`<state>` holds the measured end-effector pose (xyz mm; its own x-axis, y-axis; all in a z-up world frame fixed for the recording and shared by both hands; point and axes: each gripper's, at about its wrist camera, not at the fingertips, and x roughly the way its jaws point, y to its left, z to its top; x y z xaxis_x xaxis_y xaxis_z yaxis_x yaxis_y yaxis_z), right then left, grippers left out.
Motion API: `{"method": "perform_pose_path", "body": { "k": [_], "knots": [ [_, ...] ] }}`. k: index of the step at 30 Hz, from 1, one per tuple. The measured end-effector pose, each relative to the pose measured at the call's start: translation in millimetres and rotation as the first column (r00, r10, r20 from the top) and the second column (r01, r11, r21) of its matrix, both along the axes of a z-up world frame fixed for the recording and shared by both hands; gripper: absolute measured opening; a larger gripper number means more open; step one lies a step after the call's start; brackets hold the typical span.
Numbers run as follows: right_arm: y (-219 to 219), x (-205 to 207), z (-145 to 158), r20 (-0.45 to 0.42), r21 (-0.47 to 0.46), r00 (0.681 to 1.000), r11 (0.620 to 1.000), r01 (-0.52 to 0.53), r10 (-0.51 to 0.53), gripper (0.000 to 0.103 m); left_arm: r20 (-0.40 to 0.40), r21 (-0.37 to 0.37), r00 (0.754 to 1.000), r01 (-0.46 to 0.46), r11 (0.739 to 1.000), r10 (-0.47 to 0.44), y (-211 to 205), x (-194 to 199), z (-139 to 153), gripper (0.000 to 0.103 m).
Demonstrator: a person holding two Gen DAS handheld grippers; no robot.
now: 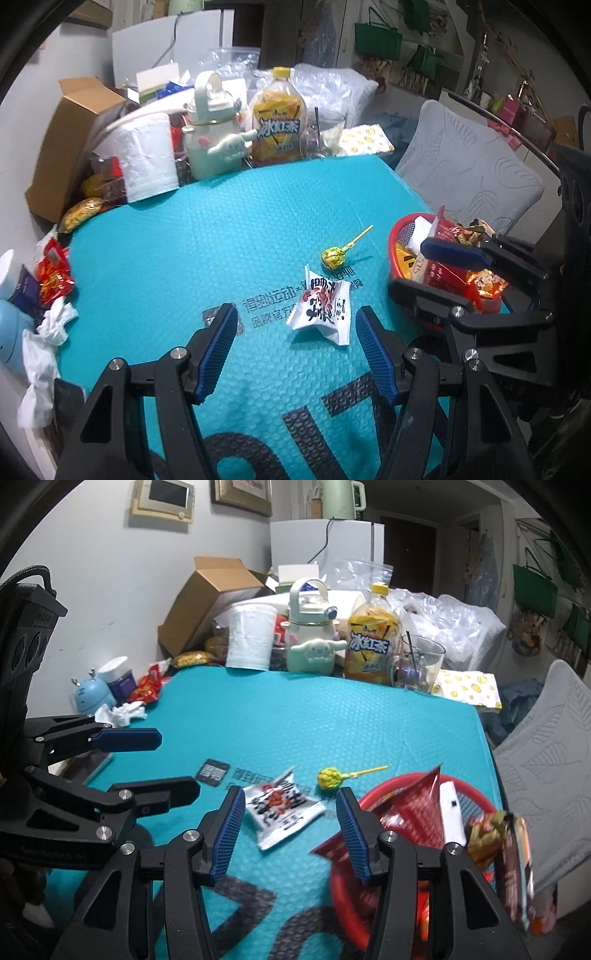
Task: Organize snacks
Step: 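Move both open tools from the basket to the white packet and yellow lollipop, then grasp the white printed packet with the left tool while the right tool grasps the yellow lollipop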
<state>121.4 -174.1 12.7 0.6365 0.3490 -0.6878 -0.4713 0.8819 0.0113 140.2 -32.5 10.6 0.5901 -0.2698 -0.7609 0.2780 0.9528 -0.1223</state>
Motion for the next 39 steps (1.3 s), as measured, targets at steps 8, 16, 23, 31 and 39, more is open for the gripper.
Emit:
{"method": "perform_pose_path", "body": {
  "k": [8, 16, 23, 31, 39],
  "knots": [
    [-5, 41, -10, -0.041, -0.065, 0.999, 0.998, 0.022, -0.025, 0.054, -0.130, -0.037, 0.991, 0.037, 0.999, -0.042, -8, 43, -26, 0.065],
    [-8, 62, -12, -0.040, -0.105, 0.999, 0.994, 0.023, -0.027, 0.065, -0.248, -0.084, 0.966, 0.058, 0.995, -0.078, -19, 71, -66, 0.065],
    [2, 74, -12, -0.055, -0.183, 0.998, 0.983, 0.006, -0.016, 0.067, -0.262, -0.051, 0.960, 0.087, 0.995, -0.098, -30, 80, -84, 0.064],
    [16, 77, -18, -0.077, -0.233, 0.997, 0.972, 0.008, -0.027, 0.073, -0.180, -0.046, 0.980, 0.072, 0.996, -0.079, -13, 87, -87, 0.025],
    [35, 86, -30, -0.115, -0.237, 0.992, 0.971, 0.016, -0.044, 0.073, -0.166, -0.037, 0.986, -0.005, 0.999, -0.001, 27, 98, -83, 0.024]
  ]
}}
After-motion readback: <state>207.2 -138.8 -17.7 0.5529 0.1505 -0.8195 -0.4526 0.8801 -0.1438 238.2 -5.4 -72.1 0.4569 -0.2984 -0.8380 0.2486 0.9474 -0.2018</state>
